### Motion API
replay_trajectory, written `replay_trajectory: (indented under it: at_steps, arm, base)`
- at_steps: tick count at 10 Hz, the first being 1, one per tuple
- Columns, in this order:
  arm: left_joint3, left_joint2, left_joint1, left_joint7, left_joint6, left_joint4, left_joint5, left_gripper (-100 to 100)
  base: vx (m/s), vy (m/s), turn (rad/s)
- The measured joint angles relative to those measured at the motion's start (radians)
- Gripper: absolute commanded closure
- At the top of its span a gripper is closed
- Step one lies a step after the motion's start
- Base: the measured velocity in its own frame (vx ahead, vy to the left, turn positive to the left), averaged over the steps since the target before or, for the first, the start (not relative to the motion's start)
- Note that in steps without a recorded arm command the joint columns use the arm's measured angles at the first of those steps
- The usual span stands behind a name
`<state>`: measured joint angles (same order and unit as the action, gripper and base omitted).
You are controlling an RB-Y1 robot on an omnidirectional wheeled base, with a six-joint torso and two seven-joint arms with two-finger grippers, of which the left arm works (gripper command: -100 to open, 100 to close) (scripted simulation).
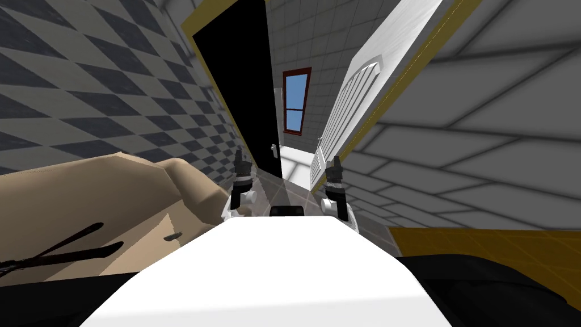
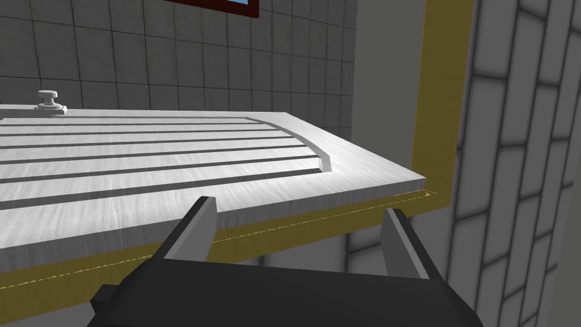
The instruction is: Push the door open
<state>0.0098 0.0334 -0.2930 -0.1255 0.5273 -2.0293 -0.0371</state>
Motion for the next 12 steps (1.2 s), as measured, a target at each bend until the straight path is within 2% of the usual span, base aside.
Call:
replay_trajectory:
  at_steps: [5,12]
  arm:
    - [0.024,0.021,0.072,0.004,-0.015,0.129,-0.003,-100]
    - [0.056,0.034,0.19,0.005,-0.04,0.332,-0.004,-100]
  base:
    - [0.055,0.112,-0.129]
    - [0.043,0.105,-0.118]
